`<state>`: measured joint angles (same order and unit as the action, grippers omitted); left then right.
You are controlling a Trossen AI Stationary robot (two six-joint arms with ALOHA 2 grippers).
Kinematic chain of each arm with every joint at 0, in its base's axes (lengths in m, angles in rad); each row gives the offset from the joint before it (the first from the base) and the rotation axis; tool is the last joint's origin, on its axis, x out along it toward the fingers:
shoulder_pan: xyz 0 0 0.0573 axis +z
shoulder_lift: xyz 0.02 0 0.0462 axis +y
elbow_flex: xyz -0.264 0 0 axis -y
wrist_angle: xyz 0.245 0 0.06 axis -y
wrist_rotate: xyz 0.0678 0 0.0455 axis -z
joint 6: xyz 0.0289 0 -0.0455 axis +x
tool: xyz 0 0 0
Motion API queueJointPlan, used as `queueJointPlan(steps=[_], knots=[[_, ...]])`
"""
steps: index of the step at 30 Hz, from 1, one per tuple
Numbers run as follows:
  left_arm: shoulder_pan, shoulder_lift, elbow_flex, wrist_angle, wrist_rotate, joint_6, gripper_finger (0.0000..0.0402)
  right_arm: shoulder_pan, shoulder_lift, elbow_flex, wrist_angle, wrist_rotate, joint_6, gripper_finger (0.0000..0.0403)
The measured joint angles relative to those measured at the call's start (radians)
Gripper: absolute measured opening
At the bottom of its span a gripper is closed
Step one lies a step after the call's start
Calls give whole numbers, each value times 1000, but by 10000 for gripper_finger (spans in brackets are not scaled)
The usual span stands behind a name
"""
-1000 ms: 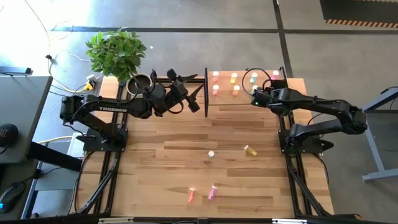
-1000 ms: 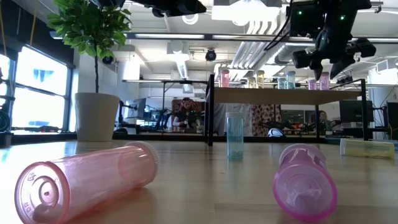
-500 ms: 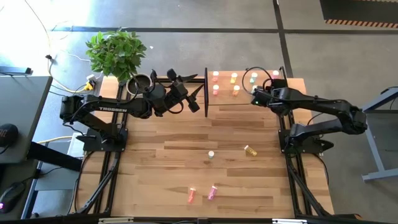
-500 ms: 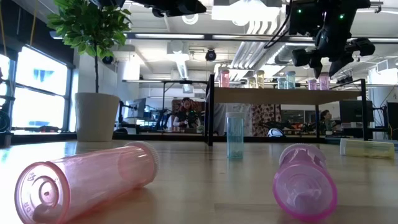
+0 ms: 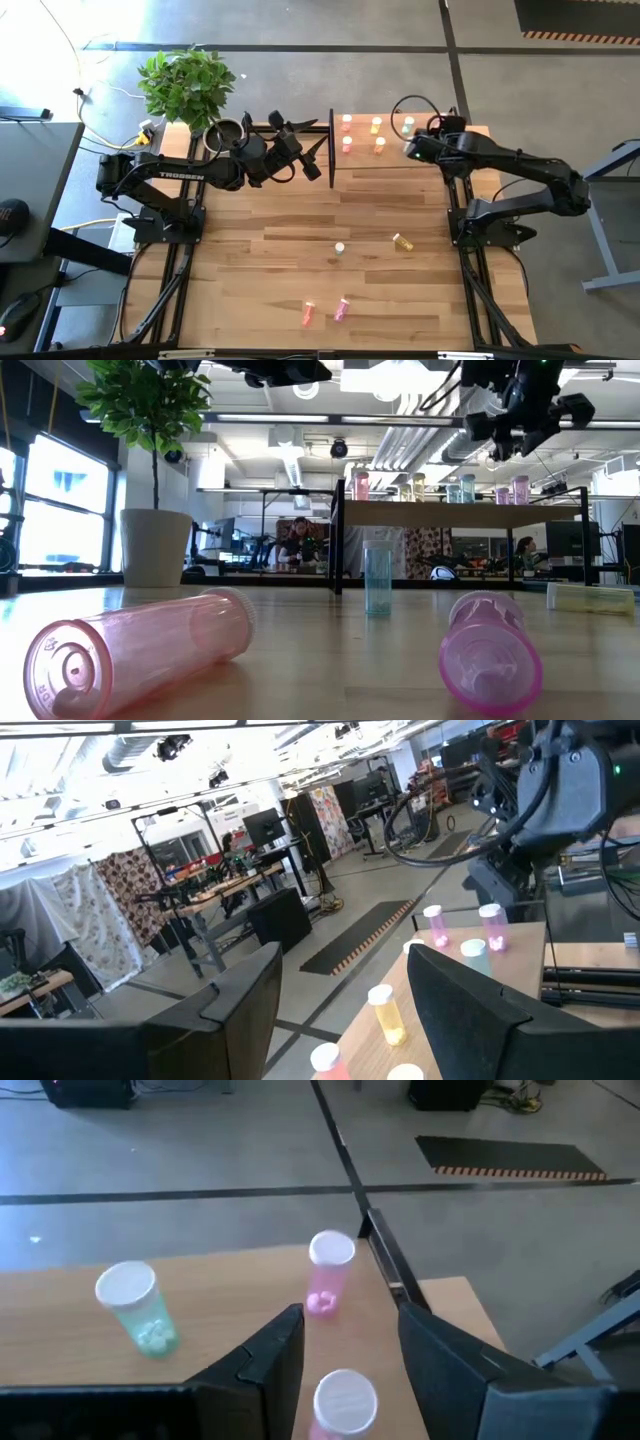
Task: Pick and place medicine bottles onto shelf by color
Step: Put the blue pill bottle on the shelf aligned with the other blue pill bottles
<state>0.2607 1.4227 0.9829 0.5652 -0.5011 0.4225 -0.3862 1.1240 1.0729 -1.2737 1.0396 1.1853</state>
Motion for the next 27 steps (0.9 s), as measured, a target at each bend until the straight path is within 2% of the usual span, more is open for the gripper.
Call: queueJointPlan(steps=[5,12,17,27], knots=[[0,0,0,0,0,0,209,0,0,74,-7,-35,-66,154],[-1,-20,0,-61,-17,0,209,1,0,164,-2,-228,-205,154],[-9,-53,0,-227,-12,-69,209,1,0,216,0,-405,-271,154],[-25,-117,0,-504,119,-297,209,4,0,237,82,-725,-304,154]])
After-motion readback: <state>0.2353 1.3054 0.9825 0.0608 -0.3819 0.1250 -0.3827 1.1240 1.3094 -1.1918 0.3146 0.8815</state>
